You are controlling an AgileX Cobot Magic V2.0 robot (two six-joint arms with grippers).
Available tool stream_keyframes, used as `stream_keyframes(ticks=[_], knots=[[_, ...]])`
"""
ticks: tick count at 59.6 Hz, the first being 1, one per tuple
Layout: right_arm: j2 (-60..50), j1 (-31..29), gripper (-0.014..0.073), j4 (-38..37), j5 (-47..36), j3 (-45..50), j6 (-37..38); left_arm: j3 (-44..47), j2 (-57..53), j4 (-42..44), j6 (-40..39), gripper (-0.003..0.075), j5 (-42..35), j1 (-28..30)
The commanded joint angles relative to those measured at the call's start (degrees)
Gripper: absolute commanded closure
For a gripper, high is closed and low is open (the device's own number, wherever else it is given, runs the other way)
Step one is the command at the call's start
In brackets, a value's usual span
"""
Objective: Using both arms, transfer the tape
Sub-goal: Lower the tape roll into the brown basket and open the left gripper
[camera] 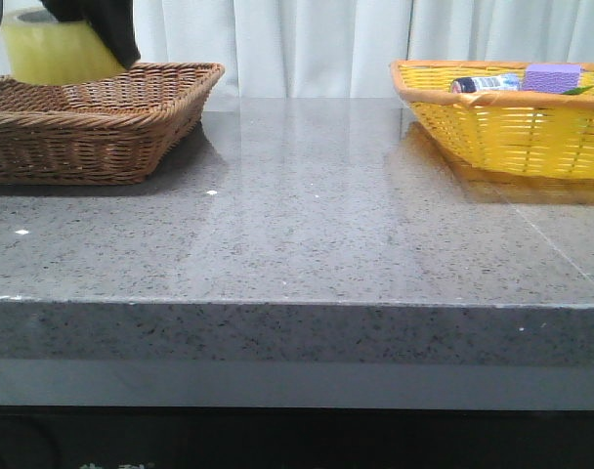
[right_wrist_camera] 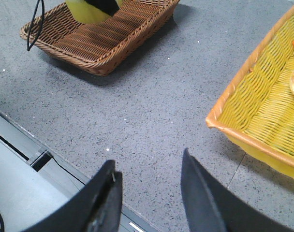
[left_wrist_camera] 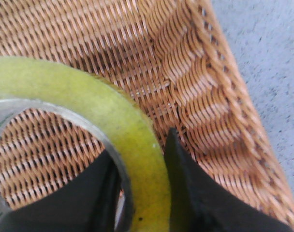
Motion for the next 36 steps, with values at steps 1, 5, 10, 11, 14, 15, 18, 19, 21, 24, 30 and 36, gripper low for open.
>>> stream_keyframes(ticks=[1,5,10,11,14,15,18,19,21,24,30,36], knots=[[0.0,-0.2,0.0265,0.8,-3.4,-1.4,-0.3,-0.3,-3.3,0.6,-0.4,0.0562,-4.2,0.1],[0.0,-0.2,0.0265,0.8,-3.4,-1.4,-0.3,0.8,-3.3,0.6,-0.4,0.0562,-4.8,0.1],[0.0,-0.2,0.0265,0.8,-3.4,-1.4,-0.3,1.5,-3.3,0.6,-0.4,0.0561,-5.7,0.1],[0.0,-0.2,0.0265,0.8,-3.4,-1.4,-0.3,1.5,-3.3,0.6,-0.4,0.0562,-5.7,0.1],[0.0,-0.2,0.0265,0.8,-3.4,-1.4,-0.3,1.5,-3.3,0.6,-0.4,0.0561,-5.7,0.1],[0.0,-0.2,0.0265,0.8,-3.4,-1.4,-0.3,1.5,-3.3,0.6,-0.4,0.0561,-5.7,0.1],[0.0,-0.2,0.0265,0.8,-3.4,-1.4,-0.3,1.5,-3.2,0.6,-0.4,0.0561,-5.8,0.1],[0.0,-0.2,0.0265,0.8,-3.4,-1.4,-0.3,1.5,-3.2,0.6,-0.4,0.0561,-5.9,0.1],[0.0,-0.2,0.0265,0.8,-3.4,-1.4,-0.3,1.5,-3.0,0.6,-0.4,0.0561,-6.4,0.1],[0.0,-0.2,0.0265,0.8,-3.4,-1.4,-0.3,1.5,-2.7,0.6,-0.4,0.0561,-6.9,0.1],[0.0,-0.2,0.0265,0.8,-3.4,-1.4,-0.3,1.5,-1.2,0.6,-0.4,0.0561,-7.5,0.1],[0.0,-0.2,0.0265,0.8,-3.4,-1.4,-0.3,1.5,0.4,1.2,-0.4,0.0561,-7.5,0.1]])
